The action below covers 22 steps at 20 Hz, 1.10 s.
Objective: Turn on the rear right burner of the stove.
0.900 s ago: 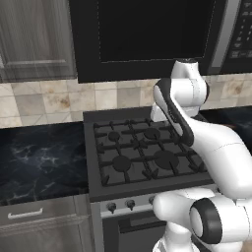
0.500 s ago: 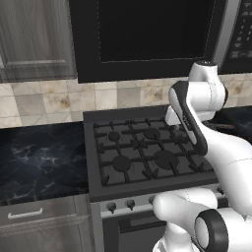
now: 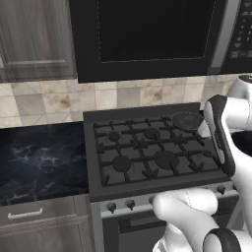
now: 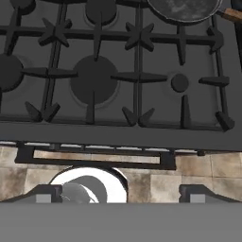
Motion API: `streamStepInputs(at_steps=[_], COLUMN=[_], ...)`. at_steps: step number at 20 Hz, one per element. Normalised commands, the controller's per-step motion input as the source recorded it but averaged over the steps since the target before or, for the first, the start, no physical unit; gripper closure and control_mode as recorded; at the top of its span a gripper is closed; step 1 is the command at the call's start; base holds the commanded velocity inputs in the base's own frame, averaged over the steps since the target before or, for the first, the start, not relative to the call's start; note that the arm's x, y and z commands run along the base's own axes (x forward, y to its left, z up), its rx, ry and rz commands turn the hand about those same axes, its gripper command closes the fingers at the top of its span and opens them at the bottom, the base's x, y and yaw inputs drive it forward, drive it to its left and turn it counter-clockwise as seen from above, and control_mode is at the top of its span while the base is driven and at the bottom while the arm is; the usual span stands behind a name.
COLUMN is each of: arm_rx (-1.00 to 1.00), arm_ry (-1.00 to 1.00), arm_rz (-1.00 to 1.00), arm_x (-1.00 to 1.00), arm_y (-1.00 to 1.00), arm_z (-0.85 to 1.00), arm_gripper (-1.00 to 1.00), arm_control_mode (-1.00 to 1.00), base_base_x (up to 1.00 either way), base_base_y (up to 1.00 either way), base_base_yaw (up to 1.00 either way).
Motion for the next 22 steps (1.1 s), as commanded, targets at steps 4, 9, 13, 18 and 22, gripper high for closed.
streamStepInputs(at_steps=[4, 9, 13, 18, 22], arm_rx=[-0.08, -0.11, 0.02, 0.01, -0.02], arm_ry=[0.00, -0.09, -0.34, -0.32, -0.03], arm_rz=[0.00, 0.05, 0.16, 0.19, 0.22], arm_x=[-0.08, -0.08, -0.12, -0.08, -0.14], arm_y=[-0.82, -0.66, -0.40, -0.20, 0.00], arm_z=[-0.12, -0.33, -0.48, -0.63, -0.55], arm_gripper=[-1.00, -1.00, -1.00, -1.00, -1.00], arm_control_mode=[-1.00, -1.00, -1.00, -1.00, -1.00], base_base_x=[0.00, 0.00, 0.00, 0.00, 0.00], base_base_y=[0.00, 0.00, 0.00, 0.00, 0.00], base_base_yaw=[0.00, 0.00, 0.00, 0.00, 0.00])
